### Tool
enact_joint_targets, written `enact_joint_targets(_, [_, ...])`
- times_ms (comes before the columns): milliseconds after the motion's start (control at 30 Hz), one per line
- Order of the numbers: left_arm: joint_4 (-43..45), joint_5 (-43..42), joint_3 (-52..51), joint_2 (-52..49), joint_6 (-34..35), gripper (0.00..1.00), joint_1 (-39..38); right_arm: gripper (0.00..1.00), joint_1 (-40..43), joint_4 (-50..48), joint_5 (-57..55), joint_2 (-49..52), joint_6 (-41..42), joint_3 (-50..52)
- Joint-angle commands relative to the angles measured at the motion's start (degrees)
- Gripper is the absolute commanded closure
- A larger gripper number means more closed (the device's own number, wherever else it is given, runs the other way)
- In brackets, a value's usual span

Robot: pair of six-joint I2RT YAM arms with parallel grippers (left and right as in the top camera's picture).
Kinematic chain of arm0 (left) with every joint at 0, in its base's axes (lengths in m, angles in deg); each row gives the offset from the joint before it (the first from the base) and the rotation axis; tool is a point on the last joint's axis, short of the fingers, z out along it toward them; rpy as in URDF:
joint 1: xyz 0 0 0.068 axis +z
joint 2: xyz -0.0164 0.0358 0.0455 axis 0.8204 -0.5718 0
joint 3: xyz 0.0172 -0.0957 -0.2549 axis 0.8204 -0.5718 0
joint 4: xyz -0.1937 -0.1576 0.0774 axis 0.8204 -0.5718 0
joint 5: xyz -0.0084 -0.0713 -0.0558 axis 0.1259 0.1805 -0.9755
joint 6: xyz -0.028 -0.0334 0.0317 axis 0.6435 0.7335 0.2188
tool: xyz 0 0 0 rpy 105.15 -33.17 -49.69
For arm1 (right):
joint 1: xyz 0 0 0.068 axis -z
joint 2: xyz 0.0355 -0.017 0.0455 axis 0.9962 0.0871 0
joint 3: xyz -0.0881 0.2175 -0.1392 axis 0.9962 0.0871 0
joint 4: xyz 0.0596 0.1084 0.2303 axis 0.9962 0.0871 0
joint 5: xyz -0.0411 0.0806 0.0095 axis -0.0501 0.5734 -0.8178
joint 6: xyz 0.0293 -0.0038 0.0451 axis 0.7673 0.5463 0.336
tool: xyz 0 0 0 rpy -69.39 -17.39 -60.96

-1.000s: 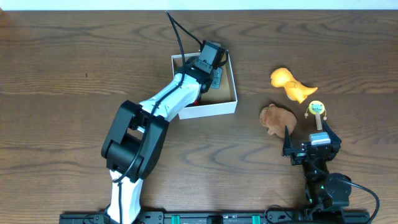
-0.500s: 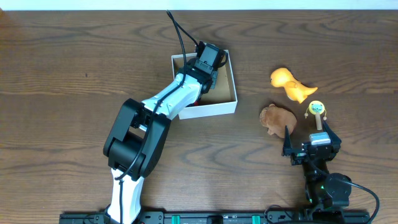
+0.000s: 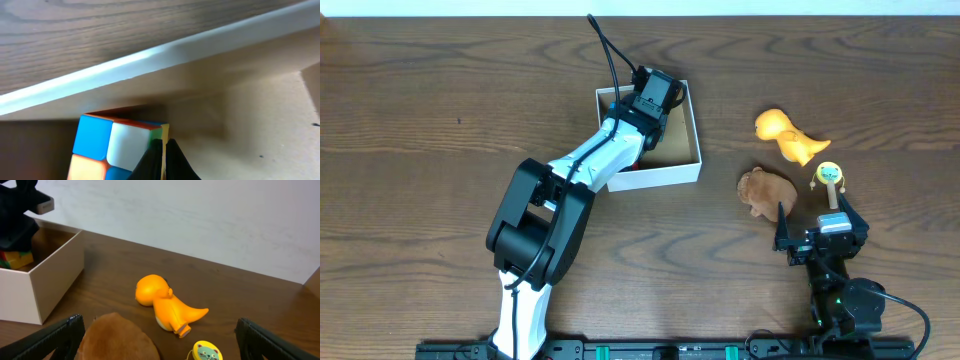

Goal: Pack container

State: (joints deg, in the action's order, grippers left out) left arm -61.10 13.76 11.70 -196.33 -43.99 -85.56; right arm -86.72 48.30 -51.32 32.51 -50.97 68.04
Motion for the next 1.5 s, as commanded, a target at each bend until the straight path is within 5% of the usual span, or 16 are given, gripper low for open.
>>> enact_joint_targets(0, [-0.92,3.98,-0.15,1.55,0.37,0.95,0.24,0.01,0.74,0.22,-0.15,-0.31,1.05,0.11])
enact_joint_targets(467, [-4.44,3.48,-0.15,13.31,0.9,0.85,0.02,0.01,0.74,0.22,-0.13,-0.31,1.05,0.11])
enact_joint_targets(767, [-11.91,2.95,-0.15,20.74,10.01,0.86,5.9,0.01,0.74,0.2,-0.13,-0.31,1.05,0.11])
enact_joint_targets(1167, [-18.14,-19.87,-0.15,20.37,10.01,0.94,6.93,0.01,0.74,0.22,-0.13,-0.31,1.05,0.11])
enact_joint_targets(1467, [-23.67,-21.05,-0.17,19.76,10.84,0.94,2.36,0.01,0.74,0.22,-0.13,-0.31,1.05,0.11])
